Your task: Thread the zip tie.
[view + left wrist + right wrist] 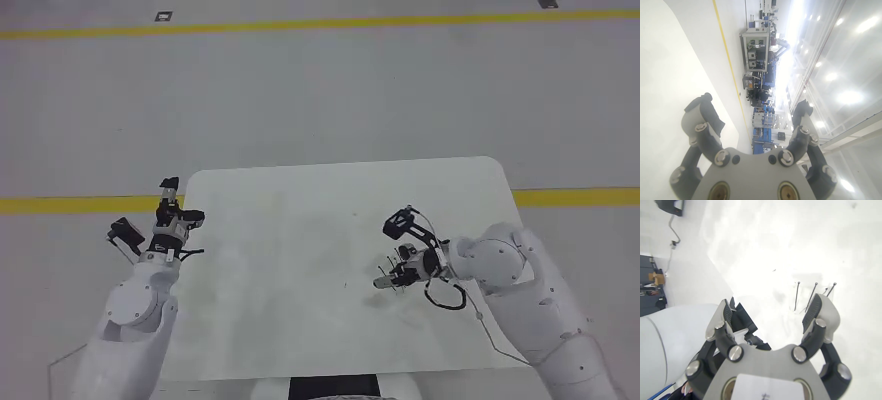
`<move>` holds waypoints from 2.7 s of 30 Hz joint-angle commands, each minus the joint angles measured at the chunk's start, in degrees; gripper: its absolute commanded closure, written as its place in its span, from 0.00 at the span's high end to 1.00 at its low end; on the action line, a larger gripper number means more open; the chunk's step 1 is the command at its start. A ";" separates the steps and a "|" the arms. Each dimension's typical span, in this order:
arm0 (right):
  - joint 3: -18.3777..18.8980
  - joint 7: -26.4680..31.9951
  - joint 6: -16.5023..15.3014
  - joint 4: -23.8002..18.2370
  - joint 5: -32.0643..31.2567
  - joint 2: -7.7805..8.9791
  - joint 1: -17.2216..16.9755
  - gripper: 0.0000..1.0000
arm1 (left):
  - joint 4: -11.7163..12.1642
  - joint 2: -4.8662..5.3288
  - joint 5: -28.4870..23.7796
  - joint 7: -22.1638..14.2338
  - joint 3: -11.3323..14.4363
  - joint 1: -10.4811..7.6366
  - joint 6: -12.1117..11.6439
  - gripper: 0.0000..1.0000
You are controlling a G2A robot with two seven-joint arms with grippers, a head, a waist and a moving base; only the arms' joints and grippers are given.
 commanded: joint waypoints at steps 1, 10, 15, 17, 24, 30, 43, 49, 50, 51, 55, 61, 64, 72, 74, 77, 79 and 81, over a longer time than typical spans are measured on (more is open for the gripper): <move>-1.82 0.59 2.83 0.71 -3.12 -0.09 0.98 1.00 | 0.00 0.00 0.00 0.00 0.00 0.00 0.00 1.00; -6.96 0.59 6.72 3.61 -7.54 -0.17 3.43 1.00 | 0.00 0.00 0.00 0.00 0.00 0.00 0.00 1.00; -6.96 0.59 6.72 3.61 -7.54 -0.17 3.43 1.00 | 0.00 0.00 0.00 0.00 0.00 0.00 0.00 1.00; -7.93 0.10 6.41 3.74 -9.94 -0.14 3.26 1.00 | 0.00 0.00 0.00 0.00 0.00 0.00 0.00 1.00; -12.03 0.59 6.05 6.25 -11.05 -0.38 5.28 1.00 | 0.00 0.00 0.00 0.00 0.00 0.00 0.00 1.00; -12.65 0.59 6.44 6.82 -11.16 -0.35 6.05 1.00 | 0.00 0.00 0.00 0.00 0.00 0.00 0.00 1.00; -11.44 -3.62 7.04 7.24 -11.58 -0.03 4.50 1.00 | 0.00 0.00 0.00 0.00 0.00 0.00 0.00 1.00; -8.97 -5.95 5.67 6.57 -11.63 0.69 2.70 0.49 | 0.00 0.00 0.00 0.00 0.00 0.00 0.00 1.00; -8.67 -6.12 5.63 6.31 -11.82 0.80 2.37 0.47 | 0.00 0.00 0.00 0.00 0.00 0.00 0.00 1.00; -8.29 -6.31 5.55 5.99 -11.95 0.93 1.98 0.44 | 0.00 0.00 0.00 0.00 0.00 0.00 0.00 1.00; -7.45 -6.97 4.83 5.00 -12.40 1.28 1.01 0.27 | 0.00 0.00 0.00 0.00 0.00 0.00 0.00 1.00; -7.16 -7.25 4.16 4.34 -12.60 1.58 0.34 0.19 | 0.00 0.00 0.00 0.00 0.00 0.00 0.00 1.00; -7.50 -7.35 4.26 4.69 -12.73 1.58 0.59 0.18 | 0.00 0.00 0.00 0.00 0.00 0.00 0.00 1.00; -9.22 -8.23 5.28 6.51 -13.45 1.33 1.98 0.18 | 0.00 0.00 0.00 0.00 0.00 0.00 0.00 1.00; -9.64 -8.55 5.47 7.06 -13.58 1.25 2.36 0.16 | 0.00 0.00 0.00 0.00 0.00 0.00 0.00 1.00; -10.26 -9.17 5.79 8.13 -13.73 1.10 3.01 0.14 | 0.00 0.00 0.00 0.00 0.00 0.00 0.00 1.00; -10.66 -9.52 6.07 8.83 -13.80 1.00 3.45 0.11 | 0.00 0.00 0.00 0.00 0.00 0.00 0.00 1.00; -10.96 -9.78 6.42 9.36 -13.87 0.92 3.76 0.10 | 0.00 0.00 0.00 0.00 0.00 0.00 0.00 1.00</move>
